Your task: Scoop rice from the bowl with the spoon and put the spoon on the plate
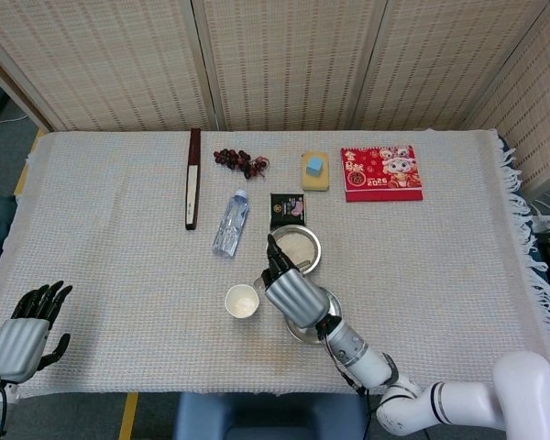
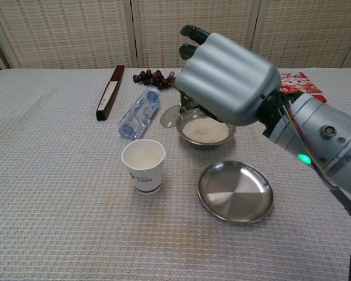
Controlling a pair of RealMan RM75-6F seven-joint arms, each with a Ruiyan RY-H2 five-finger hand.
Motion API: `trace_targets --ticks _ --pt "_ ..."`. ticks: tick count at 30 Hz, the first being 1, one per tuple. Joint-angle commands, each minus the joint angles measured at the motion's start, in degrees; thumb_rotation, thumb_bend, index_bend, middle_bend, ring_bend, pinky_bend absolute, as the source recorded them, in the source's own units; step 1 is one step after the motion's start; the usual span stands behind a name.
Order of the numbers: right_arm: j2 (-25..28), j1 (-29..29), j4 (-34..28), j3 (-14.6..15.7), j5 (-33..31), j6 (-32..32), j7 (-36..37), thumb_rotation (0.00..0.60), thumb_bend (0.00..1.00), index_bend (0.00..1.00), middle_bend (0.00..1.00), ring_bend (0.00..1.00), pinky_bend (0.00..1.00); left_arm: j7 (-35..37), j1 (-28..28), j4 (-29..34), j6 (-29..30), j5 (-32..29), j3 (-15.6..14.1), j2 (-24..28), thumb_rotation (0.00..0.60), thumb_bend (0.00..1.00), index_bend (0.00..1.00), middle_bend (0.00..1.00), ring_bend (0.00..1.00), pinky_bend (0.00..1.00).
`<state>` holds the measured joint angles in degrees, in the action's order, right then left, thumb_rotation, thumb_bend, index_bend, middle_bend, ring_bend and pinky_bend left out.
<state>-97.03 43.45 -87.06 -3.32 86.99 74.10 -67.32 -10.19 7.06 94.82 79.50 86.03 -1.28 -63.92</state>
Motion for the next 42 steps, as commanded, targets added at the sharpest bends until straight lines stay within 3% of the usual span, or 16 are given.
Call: trace_targets --ticks 1,8,18,21,25,31,34,38,42 --pt "3.9 -6.0 -3.4 3.0 -2.2 2.6 11.5 0.6 0.36 0.77 0.57 0.2 0.08 0.0 0.0 0.0 0.0 0.1 -0.1 0.0 0.6 0.42 0.0 0.0 0.0 0.09" --pt "4.3 -9.4 -0.5 5.6 -6.0 -2.3 25.4 0.6 0.36 0.75 0.57 0.2 0.08 -1.2 0.4 0.1 -1.0 -0.4 -0.1 -0.6 0.6 0.42 0.0 0.0 0.0 0.09" --pt "-0.8 -9.8 7.3 6.1 -6.8 -8.5 29.7 0.6 0.36 0.69 0.57 0.2 0.08 -1.7 0.6 -0.1 -1.6 -1.1 0.1 -0.9 0.6 0.42 0.0 0.0 0.0 0.09" --pt "-1.4 -10.0 7.9 5.9 -7.4 -9.8 30.2 0.6 0.36 0.57 0.53 0.19 0.08 -1.3 0.6 -0.2 -1.7 -1.2 0.1 -0.8 0.6 0.42 0.0 0.0 0.0 0.09" --pt "-0.9 -10.4 7.2 5.5 -7.4 -10.0 30.6 0.6 0.35 0.27 0.37 0.13 0.07 -1.1 0.6 -0.2 -1.7 -1.1 0.0 -0.6 0.6 0.42 0.0 0.0 0.0 0.09" --pt "3.0 -11.6 2.6 5.3 -7.0 -8.9 31.1 0.6 0.26 0.03 0.27 0.08 0.04 -1.6 0.7 0.0 -2.1 -1.2 -0.2 -0.6 0.6 0.42 0.0 0.0 0.0 0.1" --pt "7.3 -13.8 -2.3 5.6 -6.1 -5.3 32.3 0.6 0.22 0.01 0.23 0.05 0.03 -1.5 0.6 0.5 -2.0 -1.1 -0.3 -0.3 0.6 0.43 0.0 0.0 0.0 0.1" --pt "16.0 -22.0 -8.2 6.5 -2.9 9.5 34.2 0.6 0.22 0.02 0.18 0.01 0.0 0.2 0.1 0.3 -0.1 0.2 -0.2 0.1 0.6 0.43 0.0 0.0 0.0 0.1" --pt "22.6 -32.1 -8.3 6.6 -5.1 22.9 40.4 0.6 0.23 0.01 0.1 0.0 0.0 1.6 -0.3 -0.3 0.9 0.5 -0.1 0.5 0.6 0.43 0.0 0.0 0.0 0.1"
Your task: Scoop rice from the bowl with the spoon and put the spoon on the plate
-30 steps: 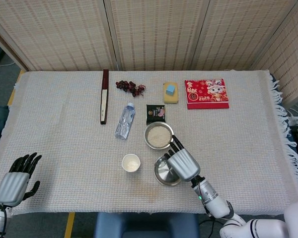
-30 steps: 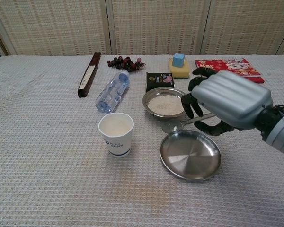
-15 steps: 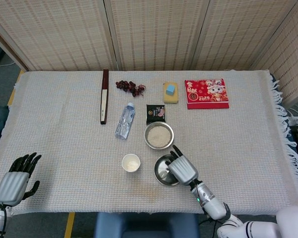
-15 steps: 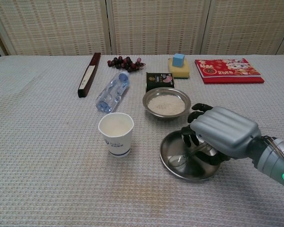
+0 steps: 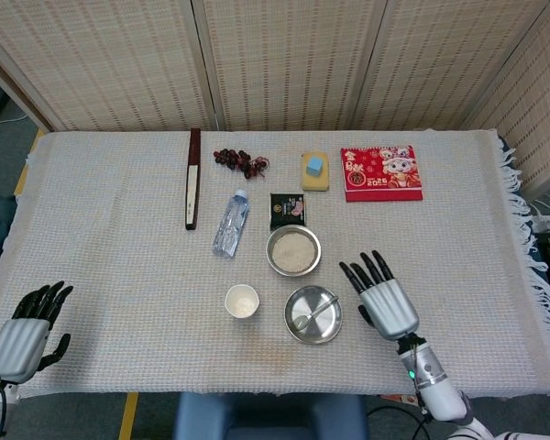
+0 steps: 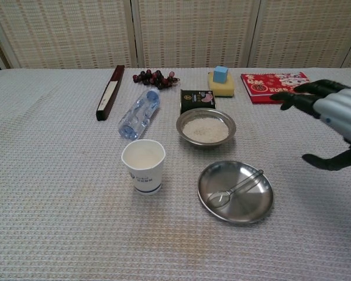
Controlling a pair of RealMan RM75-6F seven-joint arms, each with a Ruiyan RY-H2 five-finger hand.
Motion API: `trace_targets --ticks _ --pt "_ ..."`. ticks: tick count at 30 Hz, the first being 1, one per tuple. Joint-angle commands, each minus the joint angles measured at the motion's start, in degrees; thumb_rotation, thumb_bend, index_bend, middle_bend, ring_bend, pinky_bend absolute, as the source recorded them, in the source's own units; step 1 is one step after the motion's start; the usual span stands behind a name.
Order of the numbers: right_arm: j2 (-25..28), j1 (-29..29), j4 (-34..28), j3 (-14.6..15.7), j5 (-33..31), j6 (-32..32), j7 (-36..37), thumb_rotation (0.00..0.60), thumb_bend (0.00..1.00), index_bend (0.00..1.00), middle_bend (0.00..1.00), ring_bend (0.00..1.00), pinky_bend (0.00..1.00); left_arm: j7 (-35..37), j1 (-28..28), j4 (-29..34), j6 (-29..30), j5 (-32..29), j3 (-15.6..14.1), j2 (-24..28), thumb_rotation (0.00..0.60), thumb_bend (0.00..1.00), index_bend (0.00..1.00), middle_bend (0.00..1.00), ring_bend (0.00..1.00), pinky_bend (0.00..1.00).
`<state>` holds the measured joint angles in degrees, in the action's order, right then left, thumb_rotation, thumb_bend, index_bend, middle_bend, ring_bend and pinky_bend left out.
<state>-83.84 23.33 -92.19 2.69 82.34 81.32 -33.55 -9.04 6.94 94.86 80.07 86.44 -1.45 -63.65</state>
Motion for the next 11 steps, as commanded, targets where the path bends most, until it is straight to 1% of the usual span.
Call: trace_targets --ticks 1,2,4,7,11 --pt "10.8 -14.0 -3.3 0.5 -1.7 17.5 9.3 0.6 0.23 0.0 0.08 0.0 0.0 0.6 -0.3 -0.4 0.3 0.0 0.1 0.2 0.6 0.43 0.0 0.0 0.0 0.1" --pt "12.8 -16.0 -3.6 0.6 -2.8 18.8 12.4 0.6 0.24 0.0 0.06 0.0 0.0 0.7 -0.2 -0.5 0.4 -0.2 0.3 0.3 0.6 0.43 0.0 0.0 0.0 0.1" --pt "15.9 -18.2 -3.6 0.9 -1.9 20.8 16.3 0.6 0.24 0.0 0.04 0.0 0.0 0.8 -0.3 -1.0 0.7 -0.3 0.6 0.1 0.6 0.43 0.0 0.0 0.0 0.1" --pt "17.6 -19.8 -3.4 0.4 -0.3 22.8 19.4 0.6 0.24 0.0 0.04 0.0 0.0 0.4 -0.1 -0.9 0.8 -0.3 0.9 -0.3 0.6 0.43 0.0 0.0 0.0 0.1" --pt "18.6 -20.3 -2.8 0.2 1.4 21.9 21.3 0.6 0.24 0.0 0.04 0.0 0.0 -1.3 0.2 -0.5 1.0 1.0 0.7 -1.1 0.6 0.43 0.0 0.0 0.0 0.1"
